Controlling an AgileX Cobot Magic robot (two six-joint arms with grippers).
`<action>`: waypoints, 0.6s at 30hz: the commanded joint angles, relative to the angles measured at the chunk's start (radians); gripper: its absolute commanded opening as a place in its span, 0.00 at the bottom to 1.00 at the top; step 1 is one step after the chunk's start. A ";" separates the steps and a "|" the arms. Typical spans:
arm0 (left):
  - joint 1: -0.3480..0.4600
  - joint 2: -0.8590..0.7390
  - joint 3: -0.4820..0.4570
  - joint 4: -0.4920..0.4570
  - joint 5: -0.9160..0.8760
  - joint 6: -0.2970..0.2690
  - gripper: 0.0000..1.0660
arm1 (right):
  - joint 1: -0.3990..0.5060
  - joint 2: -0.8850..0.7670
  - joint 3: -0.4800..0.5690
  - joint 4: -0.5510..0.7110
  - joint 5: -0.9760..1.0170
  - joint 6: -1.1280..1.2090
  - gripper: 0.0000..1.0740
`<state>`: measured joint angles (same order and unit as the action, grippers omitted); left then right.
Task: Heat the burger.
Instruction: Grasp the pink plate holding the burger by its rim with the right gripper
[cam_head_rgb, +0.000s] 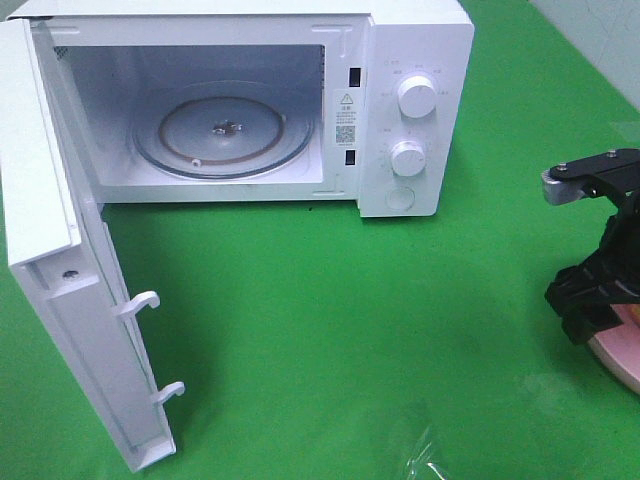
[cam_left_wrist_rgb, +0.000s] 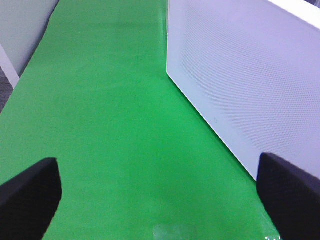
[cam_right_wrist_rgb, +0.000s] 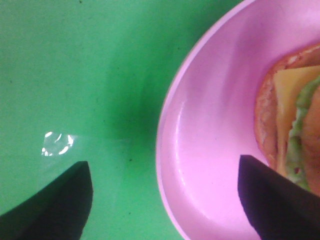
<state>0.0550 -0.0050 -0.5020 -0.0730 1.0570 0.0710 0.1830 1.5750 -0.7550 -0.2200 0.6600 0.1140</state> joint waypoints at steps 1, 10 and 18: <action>-0.007 -0.022 0.003 -0.001 -0.014 -0.005 0.93 | -0.008 0.022 -0.004 -0.011 -0.031 0.026 0.71; -0.007 -0.022 0.003 -0.001 -0.014 -0.005 0.92 | -0.008 0.110 -0.004 -0.034 -0.097 0.040 0.71; -0.007 -0.022 0.003 -0.001 -0.014 -0.005 0.92 | -0.008 0.198 -0.004 -0.038 -0.176 0.048 0.71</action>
<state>0.0550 -0.0050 -0.5020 -0.0730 1.0570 0.0710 0.1810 1.7550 -0.7560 -0.2450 0.5040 0.1510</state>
